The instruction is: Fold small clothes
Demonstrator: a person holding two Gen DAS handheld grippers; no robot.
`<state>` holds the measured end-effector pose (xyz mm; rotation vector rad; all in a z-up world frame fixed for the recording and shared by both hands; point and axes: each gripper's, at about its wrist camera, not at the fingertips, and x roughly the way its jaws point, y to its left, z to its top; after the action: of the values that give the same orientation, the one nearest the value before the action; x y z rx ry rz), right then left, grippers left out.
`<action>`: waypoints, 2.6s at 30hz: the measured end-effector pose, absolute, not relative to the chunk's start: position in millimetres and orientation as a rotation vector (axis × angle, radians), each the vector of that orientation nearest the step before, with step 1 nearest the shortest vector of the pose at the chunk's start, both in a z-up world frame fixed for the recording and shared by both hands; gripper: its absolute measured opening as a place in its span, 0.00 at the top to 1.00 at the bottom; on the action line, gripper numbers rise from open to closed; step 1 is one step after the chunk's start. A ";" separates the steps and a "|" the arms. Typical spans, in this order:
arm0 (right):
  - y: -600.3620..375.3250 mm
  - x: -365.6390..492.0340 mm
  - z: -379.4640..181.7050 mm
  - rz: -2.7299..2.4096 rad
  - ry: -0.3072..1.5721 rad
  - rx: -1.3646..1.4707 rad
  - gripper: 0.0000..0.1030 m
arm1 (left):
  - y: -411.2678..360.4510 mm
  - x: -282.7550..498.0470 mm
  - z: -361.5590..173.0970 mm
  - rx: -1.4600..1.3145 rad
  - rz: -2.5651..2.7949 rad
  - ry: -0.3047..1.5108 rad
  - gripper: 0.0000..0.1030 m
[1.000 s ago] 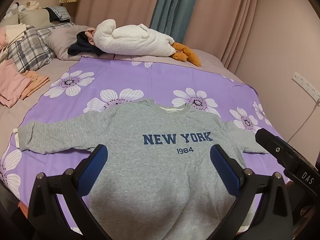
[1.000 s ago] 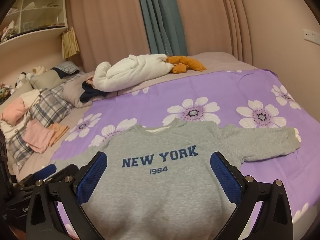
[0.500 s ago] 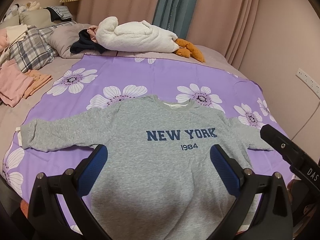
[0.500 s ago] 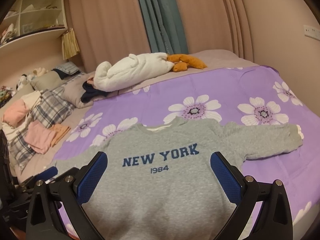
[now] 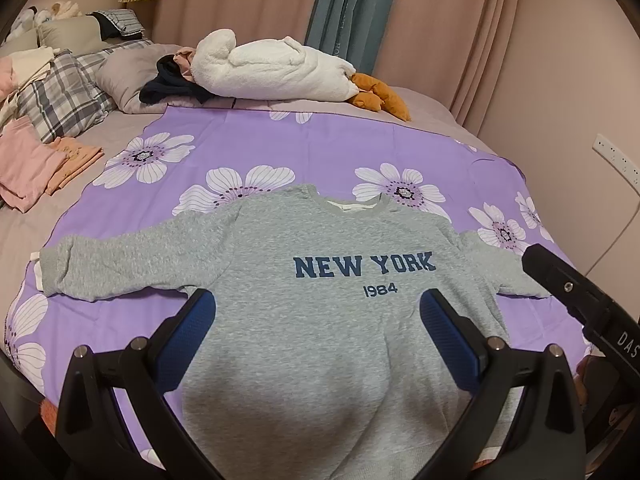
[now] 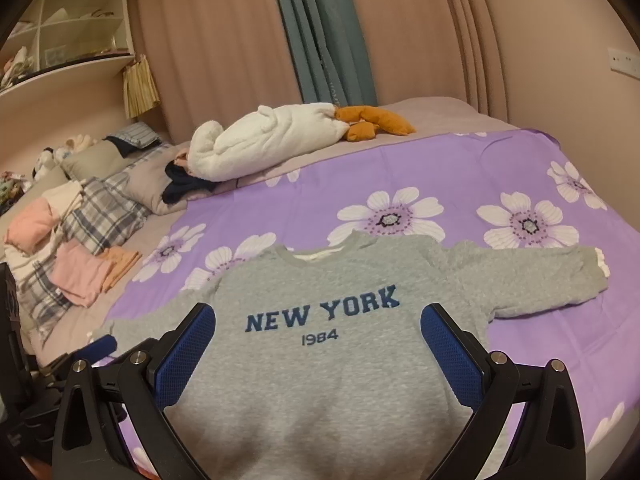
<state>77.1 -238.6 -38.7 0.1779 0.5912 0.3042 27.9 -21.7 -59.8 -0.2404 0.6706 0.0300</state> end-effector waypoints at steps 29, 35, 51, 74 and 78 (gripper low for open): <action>-239.7 80.4 -38.1 0.305 0.596 0.186 0.01 | -25.5 31.5 -61.1 -0.249 0.010 0.675 0.01; -239.4 81.5 -37.7 0.303 0.597 0.188 0.01 | -24.1 32.0 -61.7 -0.255 0.004 0.678 0.01; -251.7 90.8 -28.2 0.337 0.567 0.239 0.01 | -7.6 42.5 -64.1 -0.323 -0.002 0.702 0.01; -424.5 189.7 -75.8 -0.001 0.652 0.532 0.10 | -23.9 102.0 -107.4 -0.277 0.060 0.829 0.09; -464.4 195.5 -104.2 -0.094 0.714 0.631 0.16 | -31.9 110.1 -129.1 -0.263 0.054 0.884 0.18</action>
<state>195.5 -464.4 -104.2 0.6307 0.7136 -0.0936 110.1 -31.9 -129.1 -0.2633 0.8840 0.0542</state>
